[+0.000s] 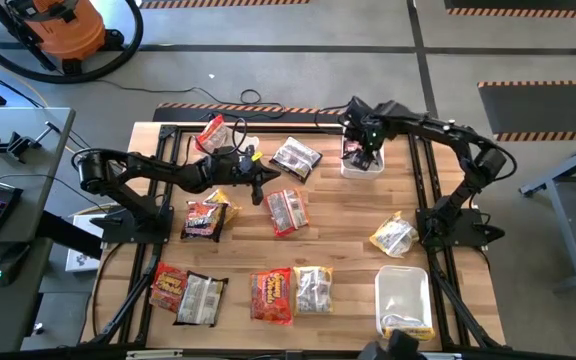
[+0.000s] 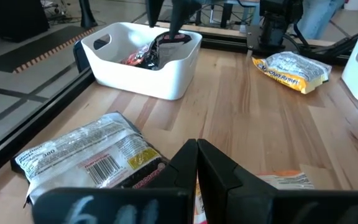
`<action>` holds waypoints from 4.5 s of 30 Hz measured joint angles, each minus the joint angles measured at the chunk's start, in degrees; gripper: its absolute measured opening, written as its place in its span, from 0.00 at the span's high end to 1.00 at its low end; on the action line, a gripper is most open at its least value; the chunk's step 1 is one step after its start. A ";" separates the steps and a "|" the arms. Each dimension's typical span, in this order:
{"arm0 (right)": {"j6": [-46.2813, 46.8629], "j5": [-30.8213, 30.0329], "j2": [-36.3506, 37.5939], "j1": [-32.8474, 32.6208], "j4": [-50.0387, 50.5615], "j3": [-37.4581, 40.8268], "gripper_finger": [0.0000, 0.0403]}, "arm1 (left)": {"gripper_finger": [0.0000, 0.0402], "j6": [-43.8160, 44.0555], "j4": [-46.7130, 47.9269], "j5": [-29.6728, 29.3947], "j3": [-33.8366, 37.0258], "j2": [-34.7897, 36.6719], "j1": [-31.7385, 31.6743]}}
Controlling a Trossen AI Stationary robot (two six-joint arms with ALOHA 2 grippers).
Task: Sort Maruchan noodles
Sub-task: Adjust the black noodle pack in the top right white bin
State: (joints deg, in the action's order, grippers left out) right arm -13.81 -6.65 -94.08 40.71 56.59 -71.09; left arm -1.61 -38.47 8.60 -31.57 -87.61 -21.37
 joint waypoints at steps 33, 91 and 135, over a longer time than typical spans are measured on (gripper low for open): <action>-2.66 11.38 -0.02 6.96 -4.75 -0.36 1.00 | 0.99 -1.22 -0.60 0.00 -0.02 0.02 0.00; 17.01 0.67 -11.63 1.43 5.83 -8.65 0.85 | 0.99 -2.09 -0.38 0.01 -0.02 0.02 0.01; -16.49 6.56 -9.86 -3.99 7.36 -8.65 0.70 | 0.99 -2.09 -0.40 -0.19 -0.02 0.02 0.02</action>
State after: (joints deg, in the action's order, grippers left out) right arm -30.30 -0.09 -103.94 36.72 63.94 -79.75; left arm -3.70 -38.87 8.41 -31.59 -87.59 -21.34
